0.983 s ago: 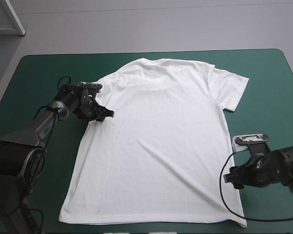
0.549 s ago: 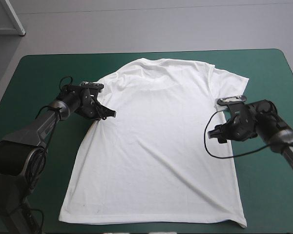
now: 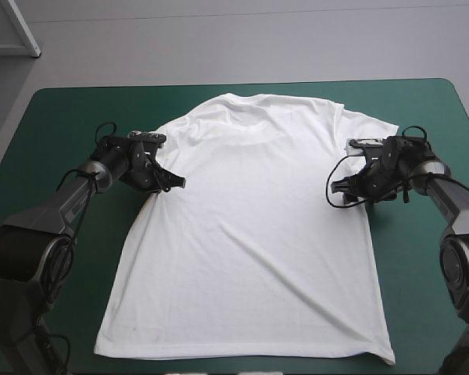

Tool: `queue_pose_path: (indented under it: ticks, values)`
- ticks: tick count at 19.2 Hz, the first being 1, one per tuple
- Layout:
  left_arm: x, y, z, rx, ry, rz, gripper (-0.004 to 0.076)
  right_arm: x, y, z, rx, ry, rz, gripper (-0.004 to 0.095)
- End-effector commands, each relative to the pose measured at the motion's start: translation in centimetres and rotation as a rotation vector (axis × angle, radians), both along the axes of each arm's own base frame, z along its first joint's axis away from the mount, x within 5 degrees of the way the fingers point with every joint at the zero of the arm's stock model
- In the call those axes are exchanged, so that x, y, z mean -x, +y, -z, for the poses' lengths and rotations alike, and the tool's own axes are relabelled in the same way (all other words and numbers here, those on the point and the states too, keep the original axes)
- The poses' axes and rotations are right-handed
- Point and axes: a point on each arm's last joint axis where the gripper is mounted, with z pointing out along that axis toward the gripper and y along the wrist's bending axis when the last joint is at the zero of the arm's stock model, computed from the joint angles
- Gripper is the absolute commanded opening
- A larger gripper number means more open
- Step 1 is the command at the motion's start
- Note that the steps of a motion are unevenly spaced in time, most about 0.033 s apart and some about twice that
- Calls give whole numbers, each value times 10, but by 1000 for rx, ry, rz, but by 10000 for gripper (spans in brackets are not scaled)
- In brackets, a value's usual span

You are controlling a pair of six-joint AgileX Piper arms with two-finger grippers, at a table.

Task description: Fold the cloth

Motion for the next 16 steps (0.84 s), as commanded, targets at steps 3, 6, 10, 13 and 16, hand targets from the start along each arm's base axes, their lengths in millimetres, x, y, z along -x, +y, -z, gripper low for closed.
queue_pose_path:
  ticks: [3,6,10,13,16]
  values:
    - [3,6,-4,-40,13,7,-6,-12,0,-10,-39,-131,27,426]
    - [2,5,-4,-39,5,7,-7,-15,-1,-5,-30,-131,24,90]
    - [-2,8,-26,-60,-60,-3,-7,-16,-2,-29,-13,-205,7,-19]
    - [2,10,-81,-45,-166,-16,-6,-10,-3,-83,-1,-286,-15,-19]
    - [13,15,-141,-55,-279,-23,-7,7,-5,-144,6,-382,-25,-19]
